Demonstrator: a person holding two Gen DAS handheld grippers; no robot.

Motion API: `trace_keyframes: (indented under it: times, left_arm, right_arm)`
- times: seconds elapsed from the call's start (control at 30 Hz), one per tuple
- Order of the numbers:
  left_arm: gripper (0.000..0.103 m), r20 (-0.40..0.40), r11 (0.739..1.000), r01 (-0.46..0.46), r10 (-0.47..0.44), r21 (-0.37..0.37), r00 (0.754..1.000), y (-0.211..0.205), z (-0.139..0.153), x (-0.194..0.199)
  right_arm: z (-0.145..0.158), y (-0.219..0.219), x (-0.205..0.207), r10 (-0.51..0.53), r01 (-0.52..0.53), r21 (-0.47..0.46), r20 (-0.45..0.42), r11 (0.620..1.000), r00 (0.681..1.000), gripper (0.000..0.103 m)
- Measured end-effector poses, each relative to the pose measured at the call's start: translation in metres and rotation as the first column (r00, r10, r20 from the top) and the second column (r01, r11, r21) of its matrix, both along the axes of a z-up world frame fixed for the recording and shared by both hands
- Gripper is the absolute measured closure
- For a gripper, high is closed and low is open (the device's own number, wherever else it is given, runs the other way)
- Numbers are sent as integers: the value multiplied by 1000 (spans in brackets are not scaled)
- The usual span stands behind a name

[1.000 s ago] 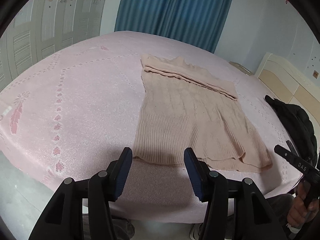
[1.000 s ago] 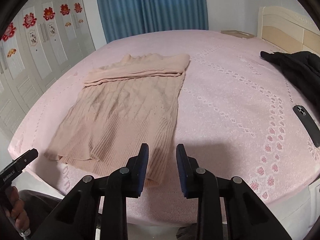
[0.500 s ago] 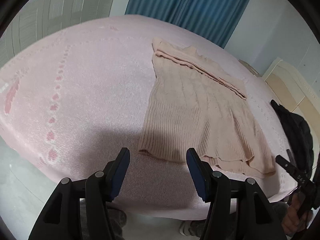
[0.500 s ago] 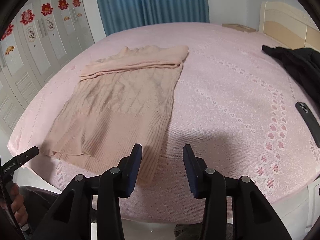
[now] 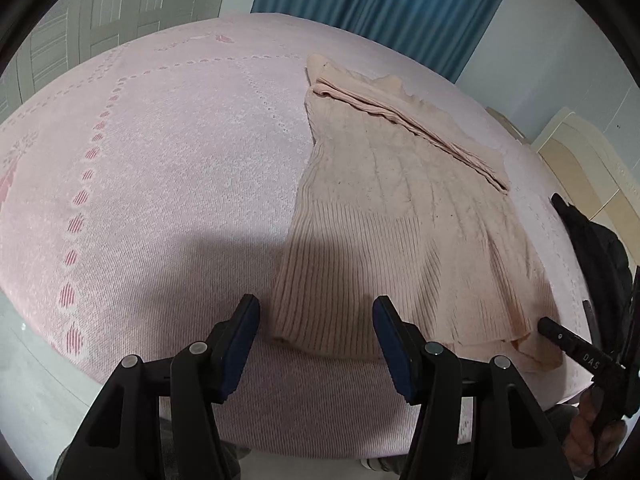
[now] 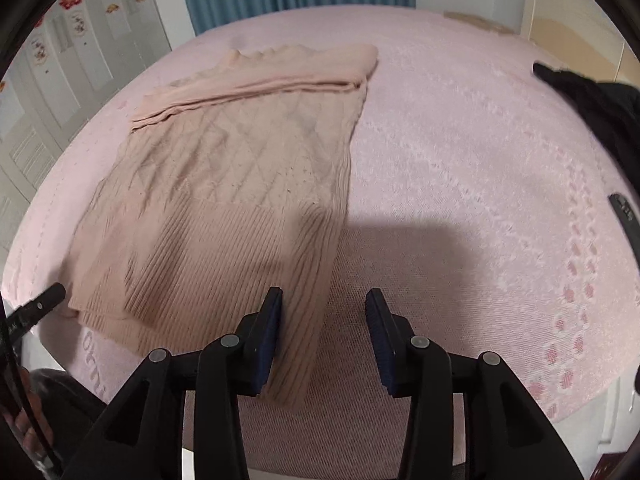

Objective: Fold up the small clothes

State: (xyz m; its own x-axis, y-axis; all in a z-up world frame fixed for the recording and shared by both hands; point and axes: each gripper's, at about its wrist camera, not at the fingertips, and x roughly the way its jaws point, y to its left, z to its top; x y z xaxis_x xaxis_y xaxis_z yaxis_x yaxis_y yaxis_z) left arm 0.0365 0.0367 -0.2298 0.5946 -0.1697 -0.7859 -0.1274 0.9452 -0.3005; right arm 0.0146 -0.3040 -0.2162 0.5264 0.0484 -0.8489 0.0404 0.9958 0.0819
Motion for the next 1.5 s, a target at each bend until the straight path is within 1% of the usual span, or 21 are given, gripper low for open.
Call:
trace_keyframes:
  times: [0.2,0.33,0.4,0.47,0.57,0.63,0.7,0.9,1.0,1.13,1.33,1.5]
  left_arm:
    - [47,-4,1000,1,-1,27,1000,-5,1,12]
    - [47,-5,999,34,-34,27,999,-7,1,31]
    - [47,-5,999,41,-41,10,999,-6,0,40]
    - [47,-1,999,28,-28,-28,1000,-1,-2,44]
    - [47,9,997,4,-3,-74,1000,4,-2,42]
    - [46,12,996,-3,4,-90,1000,5,-2,41]
    - [46,14,994,-7,8,-106,1000,6,-3,41]
    - [45,13,982,-12,14,-188,1000,16,-4,40]
    - [45,13,979,-7,10,-205,1000,17,-5,39]
    - [45,13,976,1,2,-217,1000,17,-5,36]
    - [45,10,972,17,-15,-235,1000,17,-5,25]
    - [45,8,971,23,-21,-240,1000,17,-4,13]
  right_arm:
    - [-2,-14,7,-20,21,106,-15,994,1000,61]
    - [-2,-22,10,-37,39,156,-16,987,999,64]
    - [-2,-23,12,-41,43,162,-18,986,999,65]
    - [-1,-23,13,-39,41,160,-16,986,999,65]
    - [-2,-23,17,-40,42,160,-17,986,999,65]
    - [-3,-24,20,-44,47,168,-19,985,999,65]
    - [-3,-26,22,-49,52,178,-19,983,999,65]
    - [-3,-28,23,-52,55,206,-18,977,998,63]
    - [-4,-28,23,-51,53,210,-16,976,999,63]
    - [-4,-24,23,-47,48,191,-12,980,999,63]
    - [-3,-14,20,-8,8,161,-4,987,1000,63]
    - [-3,-11,16,18,-17,165,-8,986,1000,63]
